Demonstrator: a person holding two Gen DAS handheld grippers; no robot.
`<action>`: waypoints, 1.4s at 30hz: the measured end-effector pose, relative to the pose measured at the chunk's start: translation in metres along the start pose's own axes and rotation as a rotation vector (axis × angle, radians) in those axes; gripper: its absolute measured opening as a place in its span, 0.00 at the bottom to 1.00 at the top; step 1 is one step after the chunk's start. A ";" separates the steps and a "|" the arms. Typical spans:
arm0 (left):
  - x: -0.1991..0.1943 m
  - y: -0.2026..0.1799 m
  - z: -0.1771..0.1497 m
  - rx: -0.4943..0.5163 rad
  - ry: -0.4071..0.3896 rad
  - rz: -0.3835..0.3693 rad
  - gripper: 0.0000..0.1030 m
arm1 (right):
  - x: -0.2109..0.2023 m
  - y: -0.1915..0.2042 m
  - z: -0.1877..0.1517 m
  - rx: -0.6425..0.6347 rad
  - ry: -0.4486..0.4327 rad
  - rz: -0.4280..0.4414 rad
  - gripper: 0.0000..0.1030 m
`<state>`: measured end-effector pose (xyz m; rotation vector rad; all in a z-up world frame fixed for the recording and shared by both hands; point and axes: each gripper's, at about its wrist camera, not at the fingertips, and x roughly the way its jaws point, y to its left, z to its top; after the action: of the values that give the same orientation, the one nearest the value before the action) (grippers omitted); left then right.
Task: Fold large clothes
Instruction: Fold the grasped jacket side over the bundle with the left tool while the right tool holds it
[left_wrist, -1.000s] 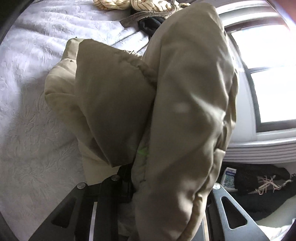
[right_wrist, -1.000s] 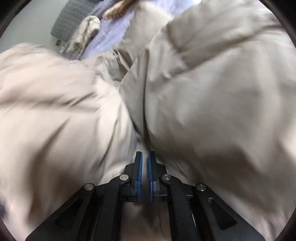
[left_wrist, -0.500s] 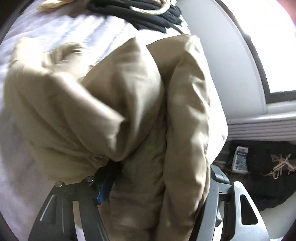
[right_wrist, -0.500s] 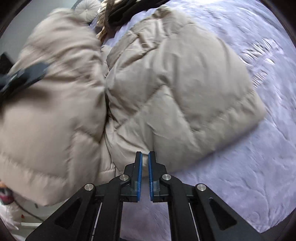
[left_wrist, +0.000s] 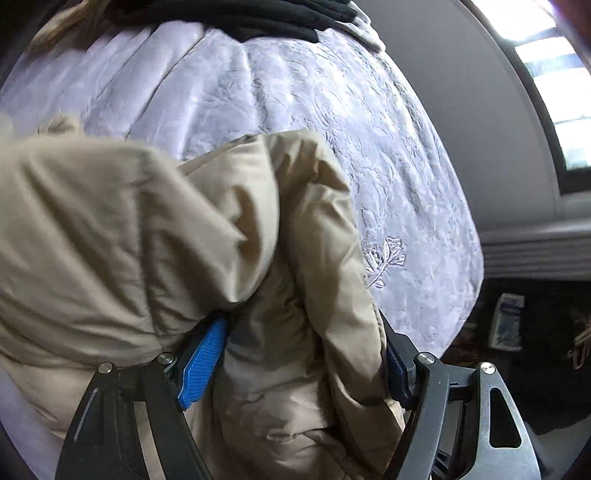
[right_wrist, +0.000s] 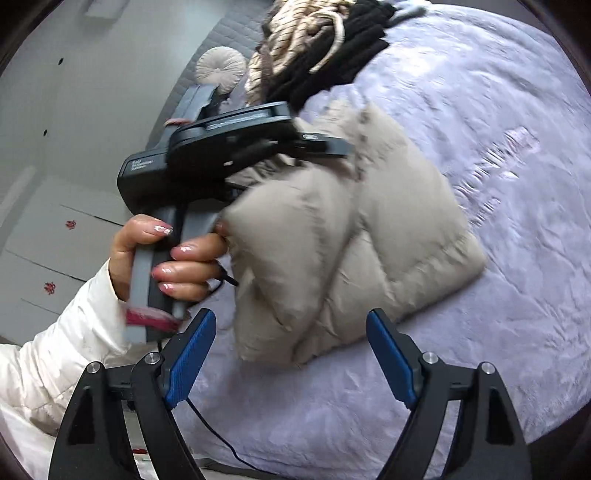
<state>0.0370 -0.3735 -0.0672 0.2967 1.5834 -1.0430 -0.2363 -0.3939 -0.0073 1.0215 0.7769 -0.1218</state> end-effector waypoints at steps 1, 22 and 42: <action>0.005 -0.005 -0.002 0.014 0.001 0.014 0.74 | 0.009 0.004 0.004 -0.007 0.001 -0.018 0.84; -0.019 0.062 0.044 0.161 -0.321 0.418 0.74 | 0.038 -0.068 0.023 0.101 -0.034 -0.338 0.12; 0.027 0.049 0.071 0.209 -0.321 0.465 0.74 | -0.021 -0.071 0.049 0.087 -0.129 -0.420 0.18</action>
<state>0.1090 -0.4074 -0.1097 0.5787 1.0511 -0.8395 -0.2571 -0.4766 -0.0307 0.9098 0.8649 -0.5813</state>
